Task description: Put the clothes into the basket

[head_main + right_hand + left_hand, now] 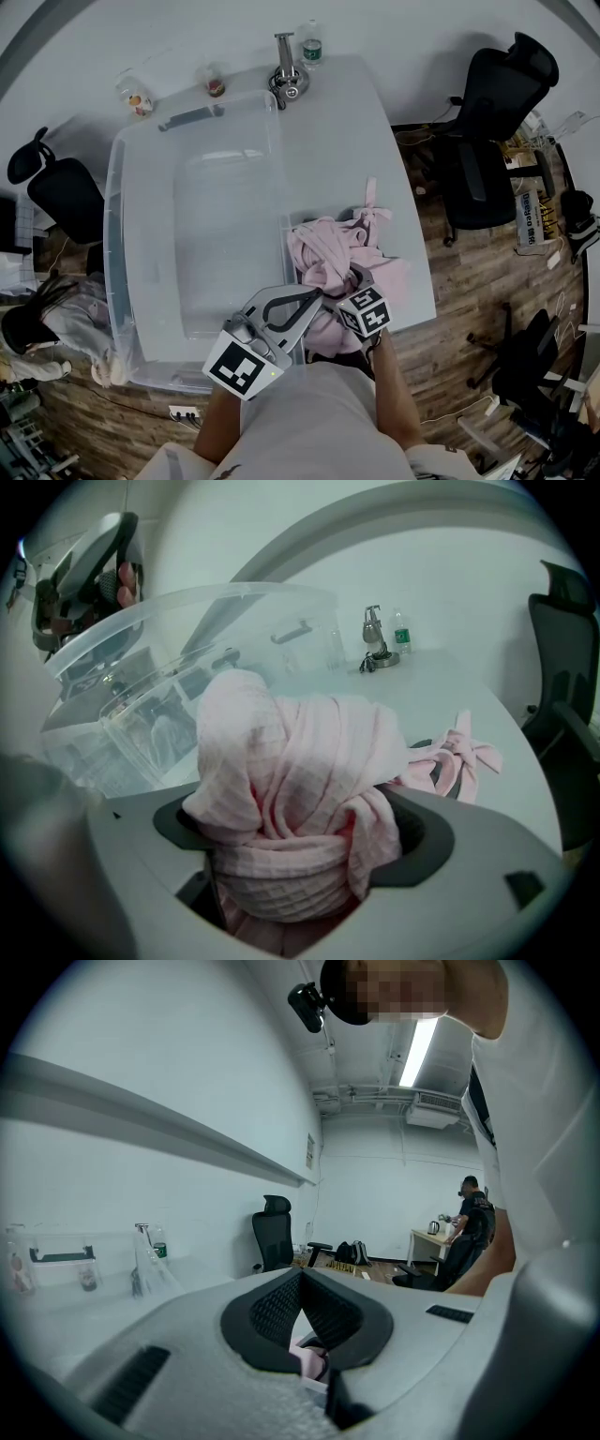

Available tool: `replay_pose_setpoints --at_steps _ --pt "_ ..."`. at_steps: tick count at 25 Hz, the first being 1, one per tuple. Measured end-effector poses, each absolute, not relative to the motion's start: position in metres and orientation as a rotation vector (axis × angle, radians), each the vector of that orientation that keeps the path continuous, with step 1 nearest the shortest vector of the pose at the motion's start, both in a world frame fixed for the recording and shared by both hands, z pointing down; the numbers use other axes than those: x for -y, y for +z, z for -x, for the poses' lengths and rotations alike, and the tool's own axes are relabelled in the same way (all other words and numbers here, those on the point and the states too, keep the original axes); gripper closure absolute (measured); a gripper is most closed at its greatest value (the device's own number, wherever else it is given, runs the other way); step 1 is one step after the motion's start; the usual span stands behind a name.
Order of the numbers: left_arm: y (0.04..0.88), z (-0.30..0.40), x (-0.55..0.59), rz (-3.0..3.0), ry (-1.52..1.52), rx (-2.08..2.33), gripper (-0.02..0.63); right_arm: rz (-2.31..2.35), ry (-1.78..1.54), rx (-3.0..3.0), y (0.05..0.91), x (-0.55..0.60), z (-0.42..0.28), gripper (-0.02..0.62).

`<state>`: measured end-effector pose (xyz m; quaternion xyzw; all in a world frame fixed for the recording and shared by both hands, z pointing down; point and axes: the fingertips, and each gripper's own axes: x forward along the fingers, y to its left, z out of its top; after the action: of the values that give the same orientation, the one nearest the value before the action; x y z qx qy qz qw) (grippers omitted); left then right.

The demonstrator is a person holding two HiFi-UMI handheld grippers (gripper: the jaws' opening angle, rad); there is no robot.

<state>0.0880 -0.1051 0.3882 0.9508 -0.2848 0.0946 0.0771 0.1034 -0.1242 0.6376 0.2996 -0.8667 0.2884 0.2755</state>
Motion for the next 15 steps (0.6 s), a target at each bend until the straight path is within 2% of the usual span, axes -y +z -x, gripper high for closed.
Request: replay_pose_setpoints --at_steps 15 --pt "0.391 -0.086 0.105 -2.834 0.284 0.862 0.600 -0.879 0.877 2.426 0.613 0.128 -0.104 0.152"
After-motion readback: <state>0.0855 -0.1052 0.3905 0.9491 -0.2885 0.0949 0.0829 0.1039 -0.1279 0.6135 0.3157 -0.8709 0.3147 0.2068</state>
